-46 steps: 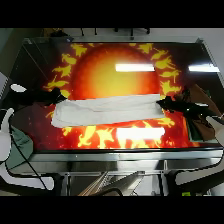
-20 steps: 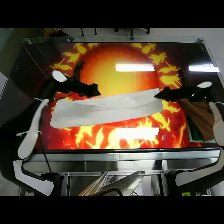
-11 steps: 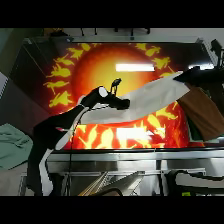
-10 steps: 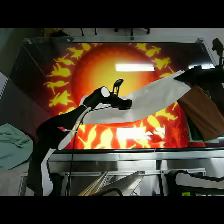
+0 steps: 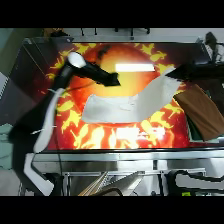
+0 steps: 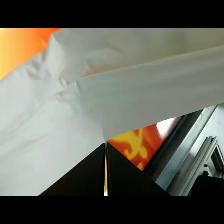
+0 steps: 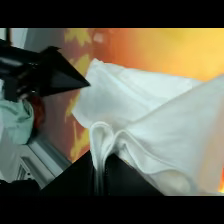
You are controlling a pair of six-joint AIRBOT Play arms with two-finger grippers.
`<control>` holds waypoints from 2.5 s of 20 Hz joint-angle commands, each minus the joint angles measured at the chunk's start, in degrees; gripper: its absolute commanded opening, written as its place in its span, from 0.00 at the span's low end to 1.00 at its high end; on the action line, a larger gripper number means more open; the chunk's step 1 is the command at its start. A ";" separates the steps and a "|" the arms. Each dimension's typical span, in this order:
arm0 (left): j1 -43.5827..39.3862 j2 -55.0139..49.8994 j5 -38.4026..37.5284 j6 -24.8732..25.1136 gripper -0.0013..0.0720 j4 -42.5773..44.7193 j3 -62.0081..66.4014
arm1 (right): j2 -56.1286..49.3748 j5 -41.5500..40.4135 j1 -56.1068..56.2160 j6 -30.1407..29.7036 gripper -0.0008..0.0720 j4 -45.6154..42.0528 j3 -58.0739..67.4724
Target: Fold the shirts.
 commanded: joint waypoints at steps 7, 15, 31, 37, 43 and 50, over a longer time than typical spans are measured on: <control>29.81 36.94 -5.92 6.95 0.04 -0.09 -21.90 | -21.40 -38.45 42.21 -0.20 0.04 1.36 -0.22; 35.52 52.65 2.05 11.50 0.04 -0.09 -43.78 | -24.52 -43.78 44.52 -16.65 0.72 4.85 0.13; 40.28 60.57 1.42 11.87 0.04 -0.20 -48.48 | -16.63 -22.38 13.51 -1.36 0.94 -16.15 -17.88; 40.28 60.57 -0.63 11.26 0.04 -0.15 -48.48 | -21.44 -23.23 17.09 -6.14 0.77 -12.28 -18.08; 40.28 60.50 -0.63 11.26 0.04 -0.15 -48.48 | -19.15 -21.46 17.16 -15.41 0.04 2.49 -16.13; 40.28 60.48 -0.57 11.28 0.04 -0.13 -48.48 | -4.22 -27.78 4.50 -13.88 0.04 3.74 4.50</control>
